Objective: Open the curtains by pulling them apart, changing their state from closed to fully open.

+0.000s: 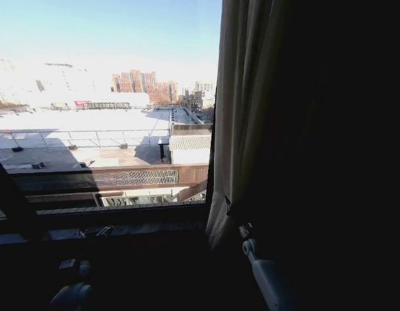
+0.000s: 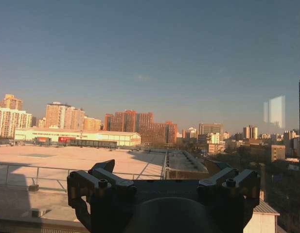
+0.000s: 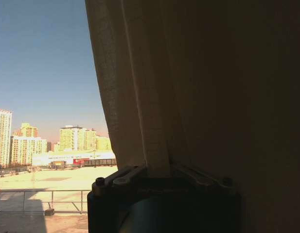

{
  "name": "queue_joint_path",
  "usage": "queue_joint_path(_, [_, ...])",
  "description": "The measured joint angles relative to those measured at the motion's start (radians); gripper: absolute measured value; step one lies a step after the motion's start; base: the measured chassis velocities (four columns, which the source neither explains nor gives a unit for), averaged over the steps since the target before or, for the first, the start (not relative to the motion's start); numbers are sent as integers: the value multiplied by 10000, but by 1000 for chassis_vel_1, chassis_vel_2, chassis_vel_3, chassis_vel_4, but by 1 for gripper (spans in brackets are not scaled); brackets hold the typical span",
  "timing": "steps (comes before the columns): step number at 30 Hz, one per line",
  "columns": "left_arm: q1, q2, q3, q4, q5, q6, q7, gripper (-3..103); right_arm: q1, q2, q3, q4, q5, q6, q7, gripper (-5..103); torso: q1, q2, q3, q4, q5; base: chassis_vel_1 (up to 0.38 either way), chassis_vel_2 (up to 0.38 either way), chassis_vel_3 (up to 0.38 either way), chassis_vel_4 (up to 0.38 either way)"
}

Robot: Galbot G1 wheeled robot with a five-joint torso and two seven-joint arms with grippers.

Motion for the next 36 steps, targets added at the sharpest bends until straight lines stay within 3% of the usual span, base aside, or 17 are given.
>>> queue_joint_path(5, [0,0,0,0,1,0,2,100,25,-33,-3,12,-131,11,-2,0,0,0,0,-2,5,-60,-54,50,65])
queue_joint_path(9, [-1,2,-6,2,1,0,-6,100,46,-30,-39,22,-197,8,33,0,1,1,0,14,-8,12,17,-9,-9])
queue_joint_path(19, [0,1,-4,0,1,0,-3,100,-14,-21,17,70,-14,160,-20,0,0,0,0,0,5,16,22,-12,-13])
queue_joint_path(36, [-2,2,-5,1,0,0,-2,100,23,12,91,-36,-63,68,-68,0,1,1,-1,5,-1,-44,-48,45,47])
